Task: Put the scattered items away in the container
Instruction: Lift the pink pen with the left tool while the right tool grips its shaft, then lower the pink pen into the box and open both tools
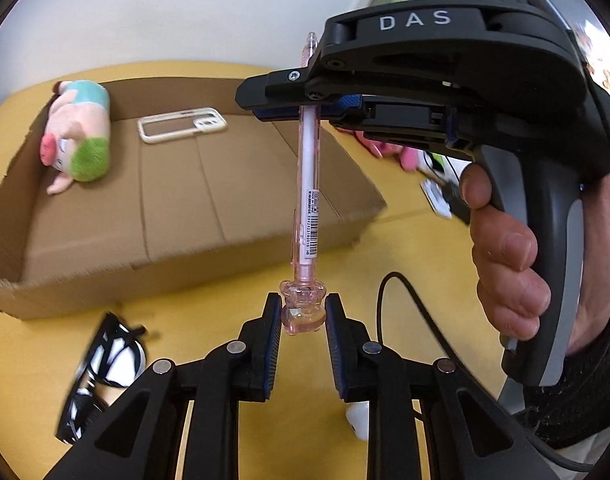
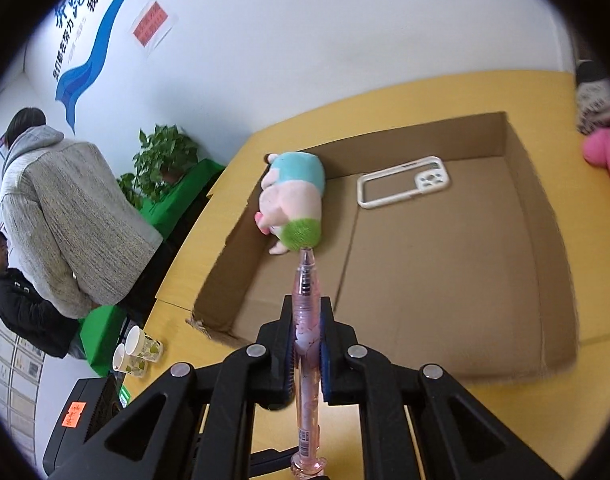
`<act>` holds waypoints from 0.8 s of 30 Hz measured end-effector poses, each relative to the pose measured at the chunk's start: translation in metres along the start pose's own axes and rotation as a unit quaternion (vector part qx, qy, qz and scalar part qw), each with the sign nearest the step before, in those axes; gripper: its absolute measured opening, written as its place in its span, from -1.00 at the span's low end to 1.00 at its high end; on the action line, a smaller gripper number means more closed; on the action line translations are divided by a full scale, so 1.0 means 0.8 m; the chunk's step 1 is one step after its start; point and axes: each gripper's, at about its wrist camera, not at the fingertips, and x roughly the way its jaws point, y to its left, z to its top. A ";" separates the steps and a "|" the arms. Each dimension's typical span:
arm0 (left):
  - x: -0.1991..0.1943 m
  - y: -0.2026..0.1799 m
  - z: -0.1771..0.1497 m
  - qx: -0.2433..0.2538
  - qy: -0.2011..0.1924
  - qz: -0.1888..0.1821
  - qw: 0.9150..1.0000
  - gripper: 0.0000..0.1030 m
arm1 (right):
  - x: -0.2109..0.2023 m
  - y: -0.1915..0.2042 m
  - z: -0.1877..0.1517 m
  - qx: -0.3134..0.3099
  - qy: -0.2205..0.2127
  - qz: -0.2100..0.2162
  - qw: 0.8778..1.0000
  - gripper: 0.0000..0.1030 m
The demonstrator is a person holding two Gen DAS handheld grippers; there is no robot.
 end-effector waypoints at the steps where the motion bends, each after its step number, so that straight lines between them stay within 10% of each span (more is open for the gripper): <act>1: -0.002 0.008 0.007 -0.007 0.001 0.005 1.000 -0.56 | 0.009 0.004 0.008 -0.004 0.008 0.001 1.000 -0.83; 24: 0.085 0.195 0.079 -0.140 0.162 0.040 0.976 -0.56 | 0.262 -0.030 0.087 0.063 0.171 -0.001 0.983 -0.83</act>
